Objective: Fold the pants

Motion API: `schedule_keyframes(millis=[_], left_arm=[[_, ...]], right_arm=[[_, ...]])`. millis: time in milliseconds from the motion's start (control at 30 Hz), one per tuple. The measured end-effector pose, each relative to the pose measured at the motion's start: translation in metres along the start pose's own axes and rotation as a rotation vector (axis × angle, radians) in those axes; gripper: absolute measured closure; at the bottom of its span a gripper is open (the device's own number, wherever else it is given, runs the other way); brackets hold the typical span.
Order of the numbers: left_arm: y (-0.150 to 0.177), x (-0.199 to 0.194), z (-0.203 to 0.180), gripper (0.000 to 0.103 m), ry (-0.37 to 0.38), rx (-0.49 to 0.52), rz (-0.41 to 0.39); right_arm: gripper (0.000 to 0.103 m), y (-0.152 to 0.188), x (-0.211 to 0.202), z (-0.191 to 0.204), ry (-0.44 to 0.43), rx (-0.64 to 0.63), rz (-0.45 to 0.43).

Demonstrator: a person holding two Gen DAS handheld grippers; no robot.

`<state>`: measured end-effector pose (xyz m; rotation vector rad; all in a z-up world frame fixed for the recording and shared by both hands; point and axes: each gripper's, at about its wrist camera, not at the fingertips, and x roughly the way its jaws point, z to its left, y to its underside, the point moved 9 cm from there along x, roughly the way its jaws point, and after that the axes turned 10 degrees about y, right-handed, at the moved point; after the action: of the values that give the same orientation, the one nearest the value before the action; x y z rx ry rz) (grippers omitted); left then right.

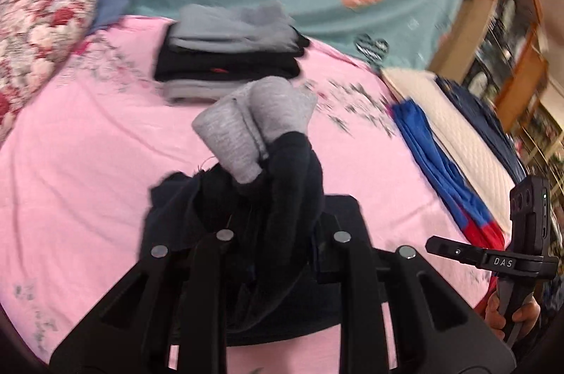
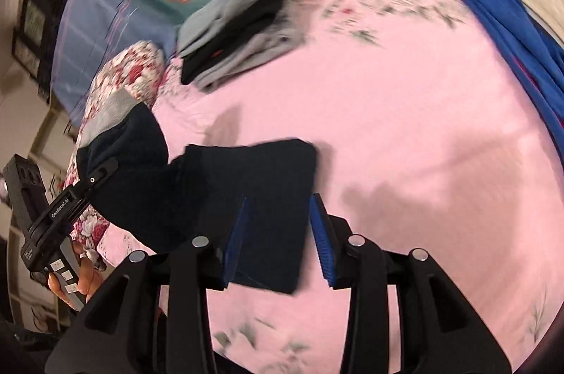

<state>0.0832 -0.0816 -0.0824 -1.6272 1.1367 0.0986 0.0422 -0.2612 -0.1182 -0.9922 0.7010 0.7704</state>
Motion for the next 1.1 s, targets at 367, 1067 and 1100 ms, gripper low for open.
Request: schedule_keyframes(millis=[367,1067,1100], left_arm=[[0.061,0.073,-0.048,0.027,0.138,0.069,0.272],[0.071,0.018,0.057,0.1,0.169,-0.193,0.25],[0.08,0.026,0.065,0.1,0.174,-0.217,0.278]], right_arm=[[0.065,0.023,-0.007,-0.041,-0.016,0.066,0.013],[0.063,-0.005,0.012,0.068,-0.015,-0.217,0.039],[0.063,-0.001,0.021,0.059,0.017,-0.204,0.069]])
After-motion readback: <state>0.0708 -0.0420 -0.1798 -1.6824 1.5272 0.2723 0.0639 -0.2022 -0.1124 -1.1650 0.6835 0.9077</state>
